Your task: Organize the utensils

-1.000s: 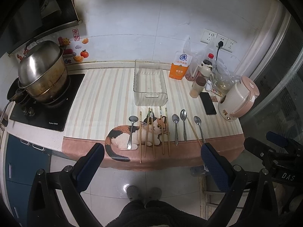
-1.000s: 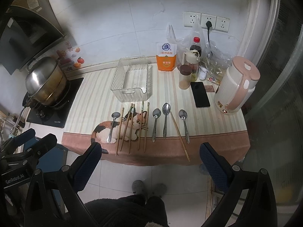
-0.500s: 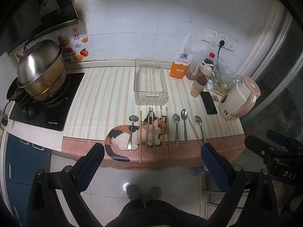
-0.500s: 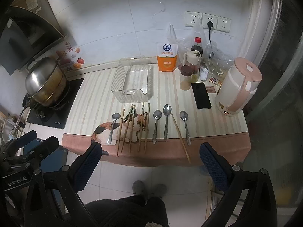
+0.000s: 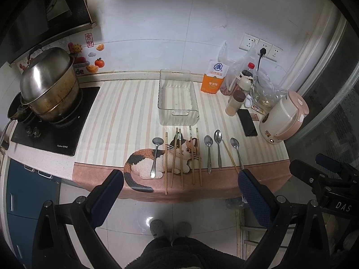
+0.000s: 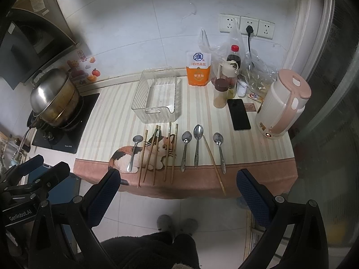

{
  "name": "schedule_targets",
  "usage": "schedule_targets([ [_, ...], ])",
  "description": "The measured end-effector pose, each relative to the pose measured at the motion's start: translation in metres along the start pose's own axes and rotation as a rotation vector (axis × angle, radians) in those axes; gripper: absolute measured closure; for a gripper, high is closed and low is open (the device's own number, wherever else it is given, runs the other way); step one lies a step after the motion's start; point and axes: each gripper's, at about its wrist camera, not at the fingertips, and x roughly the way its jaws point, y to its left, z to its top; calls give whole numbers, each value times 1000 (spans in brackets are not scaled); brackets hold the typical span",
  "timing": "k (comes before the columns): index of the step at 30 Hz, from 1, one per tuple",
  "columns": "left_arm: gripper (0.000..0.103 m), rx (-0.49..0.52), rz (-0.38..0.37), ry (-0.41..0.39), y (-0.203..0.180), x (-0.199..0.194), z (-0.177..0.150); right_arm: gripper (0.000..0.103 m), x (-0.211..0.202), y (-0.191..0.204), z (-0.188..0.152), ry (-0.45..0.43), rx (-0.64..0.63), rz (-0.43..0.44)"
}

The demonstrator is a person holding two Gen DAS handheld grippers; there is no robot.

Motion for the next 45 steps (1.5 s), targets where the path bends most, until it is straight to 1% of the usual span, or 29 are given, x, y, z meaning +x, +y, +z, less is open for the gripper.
schedule_targets([
  [21, 0, -7, 7, 4, -1, 3, 2, 0, 8, 1, 7, -3, 2, -1],
  [23, 0, -10, 40, -14, -1, 9, 4, 0, 11, 1, 9, -9, 13, -4],
  [25, 0, -16, 100, -40, 1, 17, 4, 0, 19, -2, 11, -24, 35, -2],
  [27, 0, -22, 191, -83, 7, 28, 8, 0, 33, -7, 14, -45, 58, -3],
  [29, 0, -36, 278, -107, 15, 41, 9, 0, 53, -10, 15, -52, 54, -9],
  [30, 0, -45, 321, -108, 21, 52, 9, 0, 66, -12, 15, -52, 46, -14],
  [32, 0, -57, 356, -87, 31, 69, 9, 0, 94, -14, 14, -37, 44, -27],
  [34, 0, -66, 368, -45, 38, 93, 5, 9, 125, -18, 13, 16, 60, 10],
  [35, 0, -73, 352, -6, 41, 111, 1, 21, 137, -21, 13, 37, 66, 26],
  [36, 0, -80, 327, 28, 43, 126, -1, 38, 156, -22, 11, 75, 79, 51],
  [37, 0, -84, 309, 54, 46, 137, -1, 46, 170, -22, 10, 100, 85, 66],
  [38, 1, -87, 275, 91, 47, 152, -2, 59, 188, -21, 7, 128, 89, 76],
  [39, 2, -85, 216, 141, 46, 175, -6, 67, 200, -22, 5, 147, 95, 74],
  [40, 6, -79, 182, 177, 46, 191, -5, 68, 212, -23, 3, 165, 101, 73],
  [41, 15, -64, 154, 216, 45, 212, -6, 69, 227, -23, 0, 179, 113, 75],
  [42, 22, -50, 135, 248, 44, 228, -7, 71, 235, -24, 1, 190, 120, 69],
  [44, 46, -22, 94, 332, 41, 269, -8, 71, 257, -24, 0, 228, 141, 58],
  [45, 54, -17, 84, 362, 41, 283, -6, 71, 270, -24, -1, 251, 159, 56],
])
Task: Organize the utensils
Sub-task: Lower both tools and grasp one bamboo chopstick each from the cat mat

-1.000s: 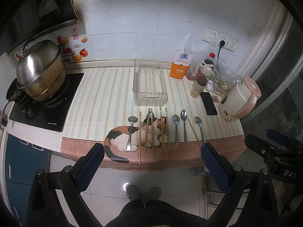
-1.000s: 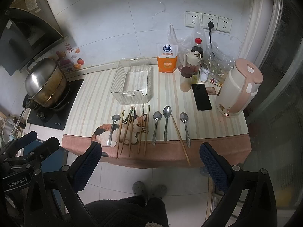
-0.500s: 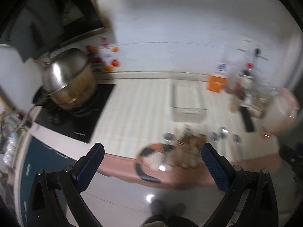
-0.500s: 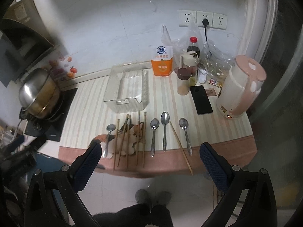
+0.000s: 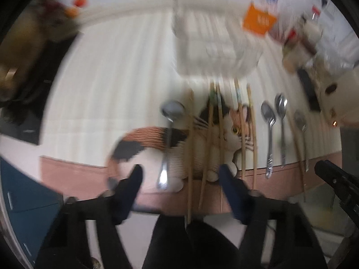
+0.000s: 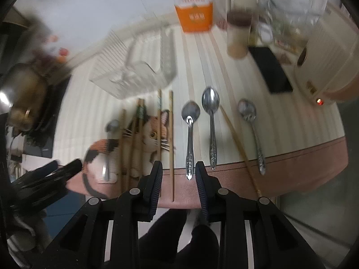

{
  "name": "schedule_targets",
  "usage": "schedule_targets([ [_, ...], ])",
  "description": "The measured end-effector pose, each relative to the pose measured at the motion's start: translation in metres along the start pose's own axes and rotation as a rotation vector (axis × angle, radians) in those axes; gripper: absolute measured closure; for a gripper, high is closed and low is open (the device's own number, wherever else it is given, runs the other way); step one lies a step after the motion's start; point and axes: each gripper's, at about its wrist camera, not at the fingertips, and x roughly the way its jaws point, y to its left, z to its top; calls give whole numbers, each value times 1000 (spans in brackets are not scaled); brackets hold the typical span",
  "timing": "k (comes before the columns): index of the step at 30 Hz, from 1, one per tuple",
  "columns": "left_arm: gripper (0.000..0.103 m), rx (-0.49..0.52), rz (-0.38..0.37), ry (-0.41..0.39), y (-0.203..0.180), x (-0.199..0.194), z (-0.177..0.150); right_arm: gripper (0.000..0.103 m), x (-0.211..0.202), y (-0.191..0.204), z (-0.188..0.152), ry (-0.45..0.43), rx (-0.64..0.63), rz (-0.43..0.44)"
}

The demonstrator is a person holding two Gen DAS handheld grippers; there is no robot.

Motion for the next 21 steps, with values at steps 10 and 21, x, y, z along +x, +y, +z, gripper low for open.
schedule_targets([
  [10, 100, 90, 3, 81, -13, 66, 30, 71, 87, 13, 22, 128, 28, -24],
  [21, 102, -15, -98, 127, 18, 60, 15, 96, 132, 37, 21, 186, -54, -160],
])
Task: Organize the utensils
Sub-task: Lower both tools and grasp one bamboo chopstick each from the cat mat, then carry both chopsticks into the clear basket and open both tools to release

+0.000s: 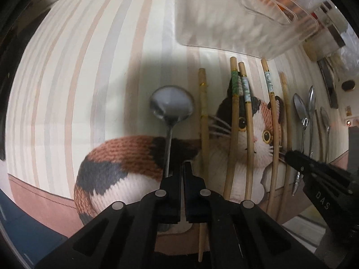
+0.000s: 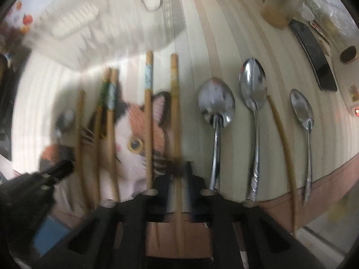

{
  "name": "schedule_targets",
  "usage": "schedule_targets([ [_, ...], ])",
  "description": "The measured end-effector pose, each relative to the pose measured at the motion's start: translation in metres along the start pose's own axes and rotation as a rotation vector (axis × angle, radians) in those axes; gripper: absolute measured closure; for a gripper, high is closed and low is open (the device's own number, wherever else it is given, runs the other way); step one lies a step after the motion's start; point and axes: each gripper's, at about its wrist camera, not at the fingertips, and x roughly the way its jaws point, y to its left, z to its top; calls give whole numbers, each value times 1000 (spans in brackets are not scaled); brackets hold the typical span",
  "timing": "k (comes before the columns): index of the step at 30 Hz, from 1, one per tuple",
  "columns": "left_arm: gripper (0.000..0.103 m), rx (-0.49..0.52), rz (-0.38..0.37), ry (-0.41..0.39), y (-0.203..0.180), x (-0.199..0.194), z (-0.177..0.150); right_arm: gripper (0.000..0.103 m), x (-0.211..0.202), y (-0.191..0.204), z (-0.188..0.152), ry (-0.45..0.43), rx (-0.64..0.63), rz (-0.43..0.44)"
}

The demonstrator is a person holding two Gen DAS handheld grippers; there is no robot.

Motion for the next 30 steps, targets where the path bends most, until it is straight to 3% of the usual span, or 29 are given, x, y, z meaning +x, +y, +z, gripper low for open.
schedule_targets([
  [3, 97, -49, -72, 27, 12, -4, -3, 96, -2, -8, -11, 18, 6, 1],
  [7, 69, -59, -130, 27, 11, -15, 2, 96, -4, -24, -17, 32, 54, 48],
  [18, 73, 52, -23, -6, -39, 10, 21, 97, 7, -45, -23, 21, 58, 66],
  [20, 100, 59, -49, -31, -46, 13, 19, 97, 7, -41, -23, 21, 44, 49],
  [27, 101, 59, -22, -18, -34, 8, -3, 97, 16, -23, -40, 51, 6, 24],
  [30, 95, 72, 34, -17, -34, 12, -11, 97, 15, -25, -46, 49, -2, 21],
])
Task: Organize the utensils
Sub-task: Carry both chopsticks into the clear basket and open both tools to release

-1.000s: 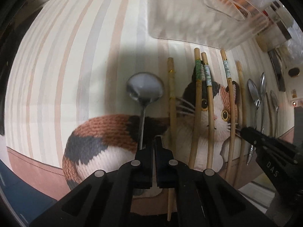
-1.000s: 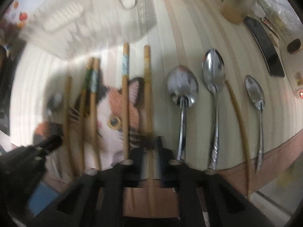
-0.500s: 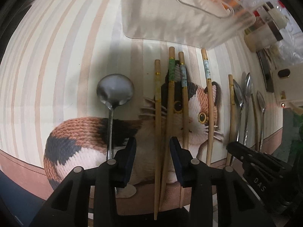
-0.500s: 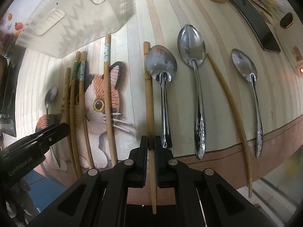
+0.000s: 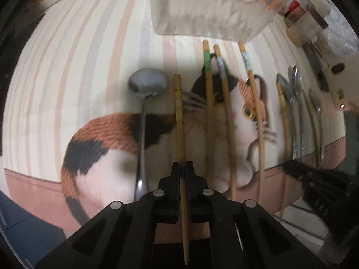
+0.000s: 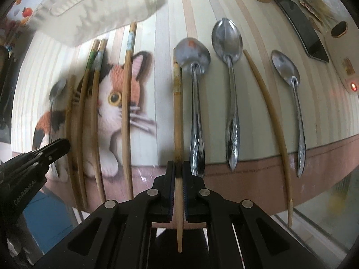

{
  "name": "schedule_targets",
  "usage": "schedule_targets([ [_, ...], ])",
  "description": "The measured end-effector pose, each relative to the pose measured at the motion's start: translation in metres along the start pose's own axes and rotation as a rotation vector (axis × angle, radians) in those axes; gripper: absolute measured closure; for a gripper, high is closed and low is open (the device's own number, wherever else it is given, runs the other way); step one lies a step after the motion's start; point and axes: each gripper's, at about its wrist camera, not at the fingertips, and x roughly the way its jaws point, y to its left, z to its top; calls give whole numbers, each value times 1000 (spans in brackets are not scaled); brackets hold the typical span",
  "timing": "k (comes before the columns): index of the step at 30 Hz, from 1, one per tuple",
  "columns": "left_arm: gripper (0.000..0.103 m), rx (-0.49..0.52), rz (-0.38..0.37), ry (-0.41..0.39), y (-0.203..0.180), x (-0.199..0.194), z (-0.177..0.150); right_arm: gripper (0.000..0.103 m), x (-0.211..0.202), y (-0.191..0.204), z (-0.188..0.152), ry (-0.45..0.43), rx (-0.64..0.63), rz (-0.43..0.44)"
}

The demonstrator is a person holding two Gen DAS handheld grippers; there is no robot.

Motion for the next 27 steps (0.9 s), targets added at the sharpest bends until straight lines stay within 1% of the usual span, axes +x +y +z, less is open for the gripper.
schedule_targets([
  [2, 94, 13, 28, -21, -3, 1, -2, 97, 1, 1, 3, 10, 11, -12],
  [4, 94, 64, 83, -16, -17, 7, 2, 97, 0, 5, 8, 8, -6, -38],
  [5, 96, 81, 103, -16, -22, 8, 2, 97, 0, 7, 12, 8, -11, -54],
  [9, 99, 63, 117, -19, -27, 13, 9, 96, -4, 11, 18, -5, -5, -71],
  [10, 99, 57, 119, -24, -17, 7, 1, 96, -5, 8, 17, -14, 6, -52],
  [12, 99, 37, 121, -44, -16, -2, -2, 97, -12, 5, 8, -23, 30, -14],
  [14, 99, 17, 132, -80, -15, -17, -5, 97, -22, 1, 0, -53, 34, 14],
  [18, 99, -42, 133, -175, -9, -64, -8, 97, -55, -6, -4, -120, 43, 102],
  [19, 99, -52, 130, -194, 0, -77, -10, 97, -64, -8, -3, -140, 43, 127],
  [20, 99, -64, 127, -220, 1, -89, -9, 97, -72, -8, -2, -152, 46, 140],
  [22, 99, -84, 106, -277, 5, -117, -5, 97, -89, -15, 4, -183, 55, 191],
  [23, 99, -89, 98, -296, 6, -127, -11, 97, -99, -17, 8, -197, 63, 220],
  [24, 99, -93, 84, -319, 9, -141, -9, 97, -109, -17, 13, -205, 69, 237],
  [26, 99, -99, 47, -351, 9, -160, 9, 97, -127, -15, 26, -230, 84, 279],
  [27, 99, -98, 29, -359, 12, -170, 13, 97, -138, -13, 37, -246, 87, 305],
])
